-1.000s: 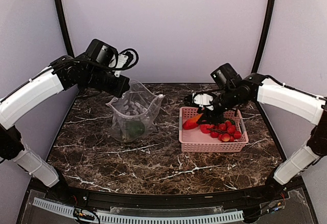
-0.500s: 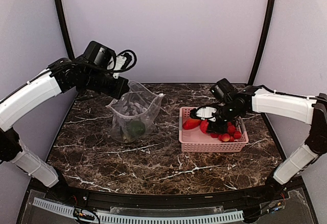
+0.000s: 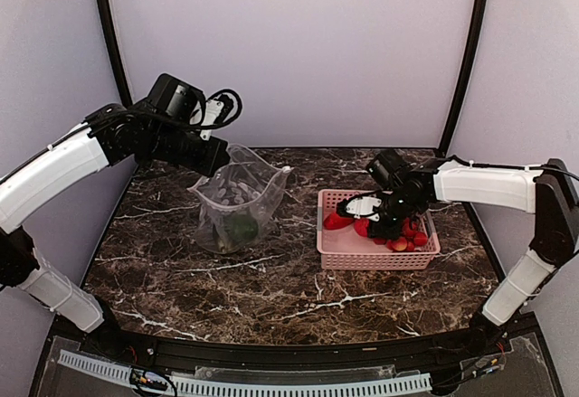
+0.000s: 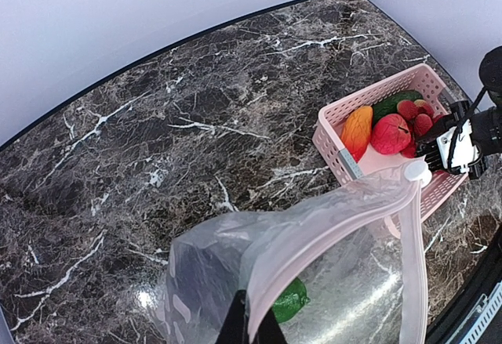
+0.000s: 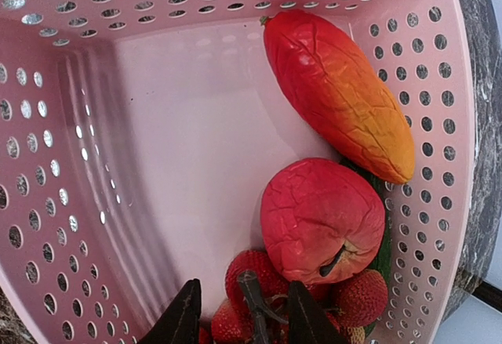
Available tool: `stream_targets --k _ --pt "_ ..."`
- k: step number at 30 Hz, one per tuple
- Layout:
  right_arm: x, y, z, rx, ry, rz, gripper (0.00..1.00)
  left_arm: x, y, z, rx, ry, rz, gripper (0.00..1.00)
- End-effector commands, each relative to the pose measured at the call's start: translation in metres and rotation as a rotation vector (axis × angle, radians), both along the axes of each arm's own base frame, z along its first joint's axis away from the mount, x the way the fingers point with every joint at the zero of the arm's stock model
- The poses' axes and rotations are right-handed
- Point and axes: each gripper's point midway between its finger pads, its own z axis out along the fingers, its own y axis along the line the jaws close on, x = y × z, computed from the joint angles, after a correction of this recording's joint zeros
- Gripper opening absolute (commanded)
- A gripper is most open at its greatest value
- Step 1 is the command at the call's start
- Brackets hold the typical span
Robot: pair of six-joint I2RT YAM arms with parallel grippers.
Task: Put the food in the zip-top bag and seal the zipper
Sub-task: Pick up the fake fruit from the bin.
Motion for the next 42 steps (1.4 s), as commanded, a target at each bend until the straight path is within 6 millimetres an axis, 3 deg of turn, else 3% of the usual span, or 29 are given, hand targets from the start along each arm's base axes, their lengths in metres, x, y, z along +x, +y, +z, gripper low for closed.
stream_targets --k 1,5,10,16,18,25,31,42 --pt "0.002 -0.007 -0.013 -0.015 0.013 -0.027 0.33 -0.005 0.002 0.007 -0.027 -0.010 -0.004 0.01" --pt "0.003 -0.011 -0.019 -0.026 0.028 -0.041 0.25 -0.005 0.000 0.007 -0.031 -0.008 -0.007 0.01" --pt "0.006 -0.014 -0.011 -0.024 0.004 -0.056 0.00 -0.005 0.000 0.005 -0.027 -0.003 -0.009 0.01" --pt "0.005 -0.015 0.023 0.007 -0.028 -0.059 0.00 -0.005 -0.002 0.003 -0.034 0.007 -0.010 0.01" --pt "0.004 -0.011 0.045 0.050 -0.051 -0.051 0.00 -0.004 -0.005 0.003 -0.046 0.016 -0.010 0.01" --pt "-0.006 0.013 0.154 0.301 -0.183 0.037 0.00 0.001 -0.018 0.002 -0.112 0.053 0.006 0.01" --pt "-0.031 0.045 0.238 0.582 -0.218 0.181 0.00 0.004 -0.027 0.007 -0.177 0.078 0.033 0.01" --pt "-0.061 0.101 0.359 0.987 -0.089 0.420 0.00 0.010 -0.037 0.008 -0.235 0.106 0.055 0.01"
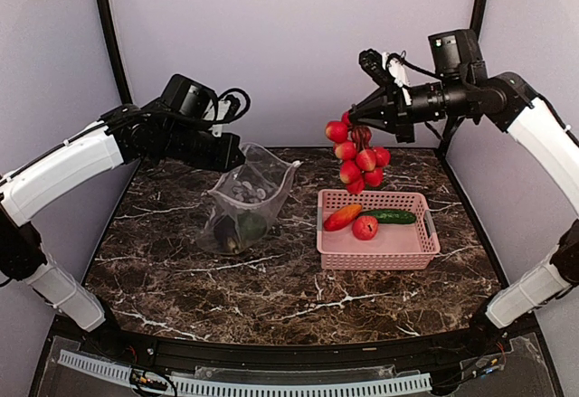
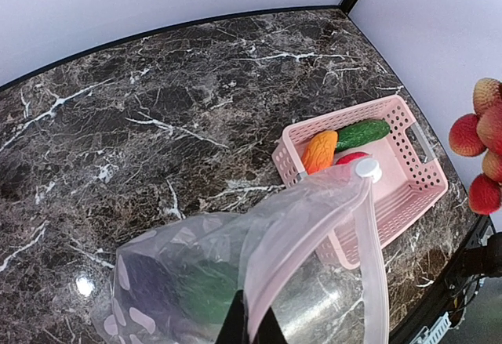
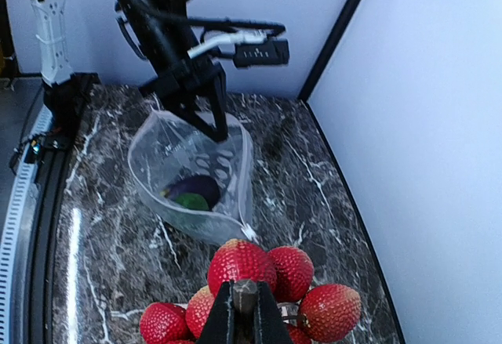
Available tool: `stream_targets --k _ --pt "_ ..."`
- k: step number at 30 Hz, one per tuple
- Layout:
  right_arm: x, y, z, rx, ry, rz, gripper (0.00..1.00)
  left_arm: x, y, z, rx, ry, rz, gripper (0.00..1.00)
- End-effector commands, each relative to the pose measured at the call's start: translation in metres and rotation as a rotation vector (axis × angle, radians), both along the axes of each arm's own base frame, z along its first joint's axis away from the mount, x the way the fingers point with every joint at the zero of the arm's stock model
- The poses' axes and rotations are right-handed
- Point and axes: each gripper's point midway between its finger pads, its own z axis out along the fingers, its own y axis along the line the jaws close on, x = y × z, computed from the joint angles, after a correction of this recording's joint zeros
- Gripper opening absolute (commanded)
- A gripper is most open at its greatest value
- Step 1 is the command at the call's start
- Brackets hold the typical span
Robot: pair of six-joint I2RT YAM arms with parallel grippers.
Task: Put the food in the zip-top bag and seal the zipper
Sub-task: Pick up the fake fruit from the bin, then place the fake fruit in the zipper food storage bag.
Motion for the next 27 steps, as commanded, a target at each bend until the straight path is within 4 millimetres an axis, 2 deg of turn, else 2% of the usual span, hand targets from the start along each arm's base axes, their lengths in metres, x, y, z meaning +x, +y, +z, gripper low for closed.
stream_targets --k 1,4,7,15,22,27 --pt "-0.027 0.026 0.054 0.209 0.090 0.215 0.00 0.003 -0.009 0.015 -0.066 -0.006 0.009 0.01" --pt "-0.027 0.039 0.072 0.289 0.156 0.270 0.00 0.005 -0.009 0.018 -0.087 -0.006 0.029 0.01" --pt "-0.019 0.051 0.082 0.348 0.216 0.292 0.00 0.006 -0.009 0.021 -0.126 -0.005 0.058 0.01" --pt "0.004 0.083 0.097 0.464 0.324 0.304 0.00 0.008 -0.006 0.031 -0.261 -0.002 0.152 0.01" --pt "0.008 0.100 0.102 0.521 0.482 0.358 0.00 0.008 0.000 0.030 -0.329 -0.003 0.209 0.01" --pt "0.018 0.112 0.091 0.544 0.576 0.303 0.00 0.007 0.003 0.033 -0.382 -0.010 0.234 0.01"
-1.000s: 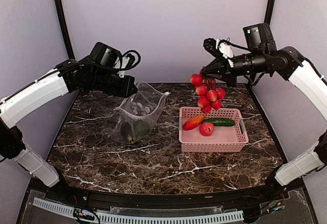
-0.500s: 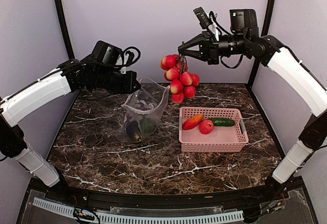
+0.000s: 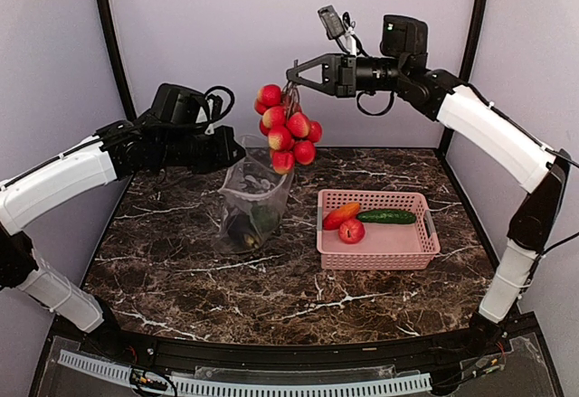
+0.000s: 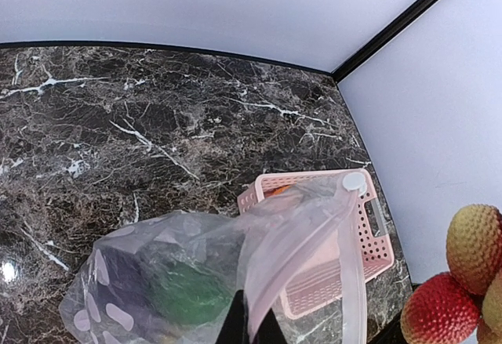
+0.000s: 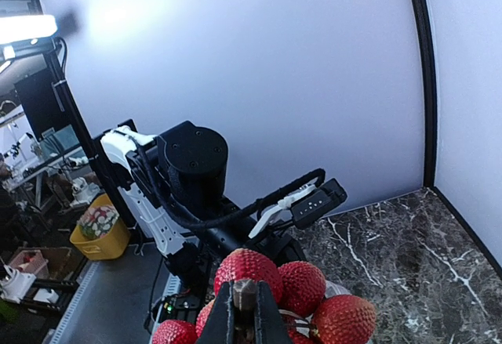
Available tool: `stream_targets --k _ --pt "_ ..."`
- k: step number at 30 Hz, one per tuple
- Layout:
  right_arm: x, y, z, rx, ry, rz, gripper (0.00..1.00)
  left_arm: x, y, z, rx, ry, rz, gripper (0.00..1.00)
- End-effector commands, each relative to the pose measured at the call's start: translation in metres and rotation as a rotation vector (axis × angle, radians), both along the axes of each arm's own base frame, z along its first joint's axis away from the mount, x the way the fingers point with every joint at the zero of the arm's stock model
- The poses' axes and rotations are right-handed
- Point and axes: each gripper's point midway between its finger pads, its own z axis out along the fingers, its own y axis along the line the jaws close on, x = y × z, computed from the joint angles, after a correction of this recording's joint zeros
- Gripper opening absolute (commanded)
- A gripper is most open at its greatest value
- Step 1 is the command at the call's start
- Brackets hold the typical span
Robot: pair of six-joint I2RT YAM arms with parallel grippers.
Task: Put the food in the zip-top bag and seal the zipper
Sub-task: Place the fake fruit in the zipper food storage bag.
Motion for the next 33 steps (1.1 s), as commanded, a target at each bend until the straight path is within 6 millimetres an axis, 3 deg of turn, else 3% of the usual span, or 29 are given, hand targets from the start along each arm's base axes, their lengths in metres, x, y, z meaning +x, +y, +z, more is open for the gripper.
stream_targets --k 1,11,18,33 --pt "-0.004 0.009 0.019 0.070 0.062 0.008 0.00 -0.003 0.006 0.020 -0.100 -0.043 0.046 0.01" --pt "0.007 0.036 -0.016 0.058 0.199 0.053 0.00 -0.008 0.013 0.034 -0.211 -0.060 0.089 0.01" --pt "0.024 0.046 -0.046 0.034 0.257 0.033 0.00 -0.010 0.013 0.032 -0.227 -0.053 0.089 0.01" --pt "0.064 0.042 -0.064 -0.006 0.388 -0.198 0.00 -0.008 0.003 0.014 -0.205 -0.016 0.058 0.01"
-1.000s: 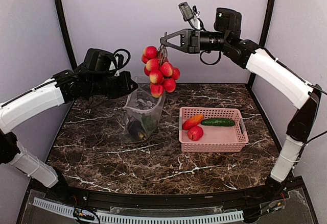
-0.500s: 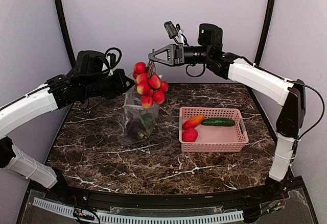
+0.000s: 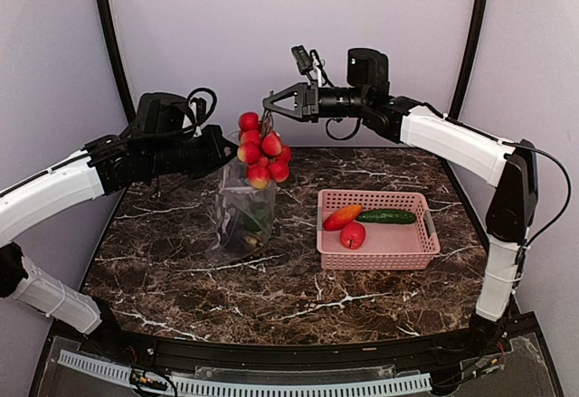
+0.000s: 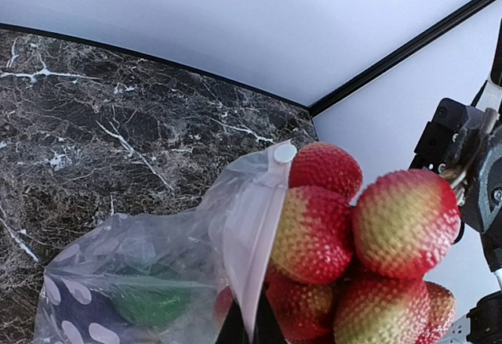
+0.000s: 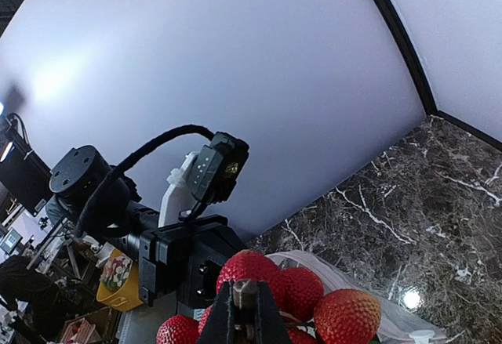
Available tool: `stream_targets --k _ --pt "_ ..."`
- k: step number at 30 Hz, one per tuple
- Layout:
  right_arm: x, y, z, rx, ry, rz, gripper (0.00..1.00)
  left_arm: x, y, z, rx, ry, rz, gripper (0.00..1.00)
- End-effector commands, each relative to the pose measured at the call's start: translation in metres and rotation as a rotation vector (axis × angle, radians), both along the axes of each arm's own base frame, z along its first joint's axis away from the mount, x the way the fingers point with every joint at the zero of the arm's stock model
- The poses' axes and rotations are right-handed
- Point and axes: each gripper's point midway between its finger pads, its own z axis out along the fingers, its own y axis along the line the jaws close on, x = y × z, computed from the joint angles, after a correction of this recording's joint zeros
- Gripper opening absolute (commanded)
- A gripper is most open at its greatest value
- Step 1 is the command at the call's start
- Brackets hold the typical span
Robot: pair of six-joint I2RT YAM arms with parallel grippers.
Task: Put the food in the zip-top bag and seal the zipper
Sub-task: Place the fake fruit in the zipper food storage bag.
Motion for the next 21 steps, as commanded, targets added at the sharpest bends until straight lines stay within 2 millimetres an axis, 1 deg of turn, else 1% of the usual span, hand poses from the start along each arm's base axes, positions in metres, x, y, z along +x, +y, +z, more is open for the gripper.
stream_targets --k 1,4,6,7,11,13,14,19,21 --pt "0.011 -0.003 0.006 -0.004 0.031 -0.097 0.00 -0.001 -0.008 0.000 -0.022 -0.005 -0.027 0.01" --pt "0.007 0.003 -0.004 -0.027 0.035 -0.107 0.00 -0.001 -0.010 0.001 -0.032 -0.004 -0.033 0.01" --pt "0.007 0.008 -0.015 -0.058 0.030 -0.131 0.00 -0.001 -0.009 0.004 -0.034 -0.009 -0.026 0.01" --pt "0.008 0.009 -0.024 -0.089 0.031 -0.155 0.00 -0.001 -0.008 0.005 -0.037 -0.014 -0.022 0.01" --pt "0.015 0.007 -0.051 -0.197 0.031 -0.255 0.00 -0.003 -0.001 0.009 -0.036 -0.027 -0.004 0.01" --pt "0.014 0.005 -0.062 -0.235 0.028 -0.282 0.00 -0.003 0.001 0.007 -0.032 -0.027 0.001 0.01" --pt "0.011 0.004 -0.062 -0.240 0.023 -0.290 0.00 -0.003 0.002 0.007 -0.030 -0.029 0.005 0.01" --pt "-0.005 0.010 -0.062 -0.265 -0.005 -0.284 0.00 -0.001 0.000 -0.001 -0.023 -0.021 0.005 0.01" --pt "-0.010 0.011 -0.064 -0.283 0.017 -0.287 0.00 -0.001 -0.002 -0.003 -0.018 -0.020 0.002 0.01"
